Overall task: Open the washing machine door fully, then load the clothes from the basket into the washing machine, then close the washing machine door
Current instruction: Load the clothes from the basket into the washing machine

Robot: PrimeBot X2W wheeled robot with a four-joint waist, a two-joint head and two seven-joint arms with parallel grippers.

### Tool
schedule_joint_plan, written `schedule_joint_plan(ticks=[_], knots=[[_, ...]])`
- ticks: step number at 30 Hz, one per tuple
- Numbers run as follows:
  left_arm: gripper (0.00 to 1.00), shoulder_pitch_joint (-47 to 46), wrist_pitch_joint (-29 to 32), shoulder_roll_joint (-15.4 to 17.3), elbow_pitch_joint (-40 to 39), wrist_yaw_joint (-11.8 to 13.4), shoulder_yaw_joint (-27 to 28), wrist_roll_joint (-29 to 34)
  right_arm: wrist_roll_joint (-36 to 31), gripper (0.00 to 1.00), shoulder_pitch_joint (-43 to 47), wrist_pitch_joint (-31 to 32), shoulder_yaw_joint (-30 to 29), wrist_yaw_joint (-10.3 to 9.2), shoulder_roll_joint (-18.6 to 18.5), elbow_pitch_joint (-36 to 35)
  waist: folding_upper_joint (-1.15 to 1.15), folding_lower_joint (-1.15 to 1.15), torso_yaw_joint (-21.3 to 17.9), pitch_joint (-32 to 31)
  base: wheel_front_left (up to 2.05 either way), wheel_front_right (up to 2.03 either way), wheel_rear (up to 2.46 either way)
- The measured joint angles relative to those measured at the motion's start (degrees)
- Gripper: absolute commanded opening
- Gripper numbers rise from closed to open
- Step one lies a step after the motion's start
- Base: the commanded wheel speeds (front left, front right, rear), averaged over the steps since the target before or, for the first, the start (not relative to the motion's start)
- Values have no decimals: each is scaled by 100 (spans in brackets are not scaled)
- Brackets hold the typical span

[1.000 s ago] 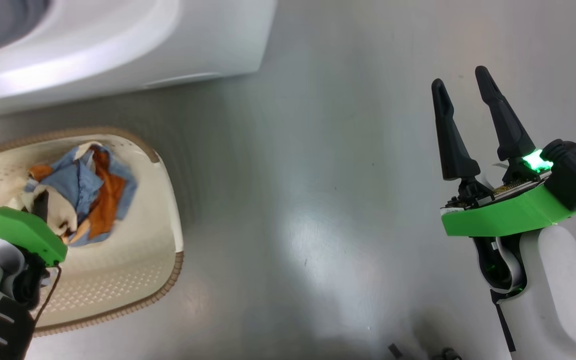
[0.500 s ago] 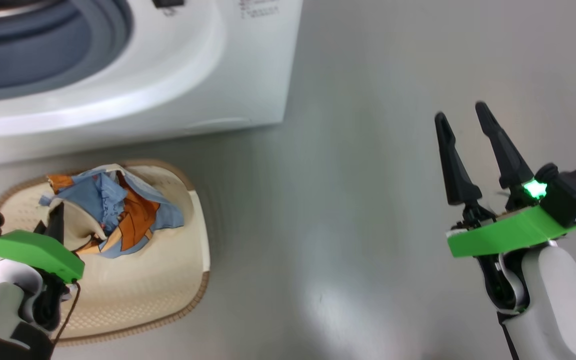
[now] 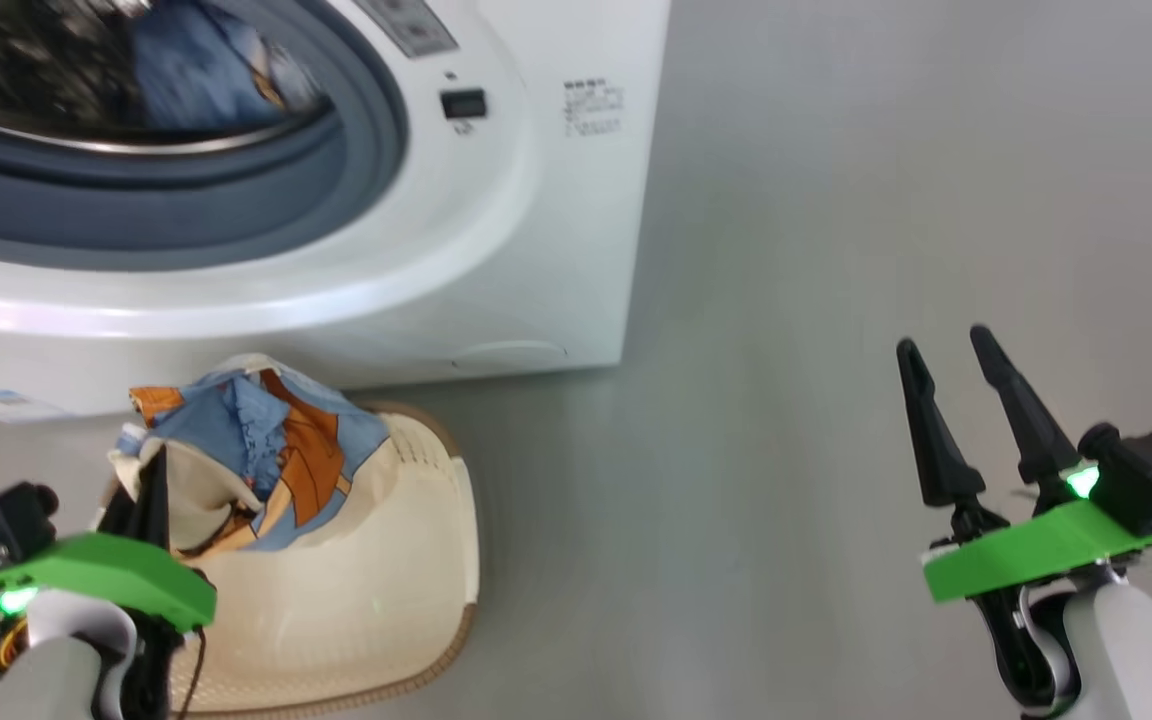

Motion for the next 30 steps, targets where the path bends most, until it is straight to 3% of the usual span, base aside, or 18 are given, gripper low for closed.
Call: schedule_joint_plan(ticks=[9,18,24,30], knots=[[0,1044,-1,-280,-1515,0,1135,1087,110,100,463,0,-126,0,-21,49,0,0,194,-669,0,0,0],[0,2452,-41,-803,-3199,0,2107,1784,156,100,851,0,-218,0,-15,49,0,0,288,-1165,0,0,0],[0,2933,-41,-1028,-3533,0,2286,1863,158,100,976,0,-265,0,-22,37,0,0,235,-1298,0,0,0],[0,2941,-41,-1043,-3574,0,2342,1873,166,100,1044,0,-314,0,-14,30,0,0,193,-1308,0,0,0]])
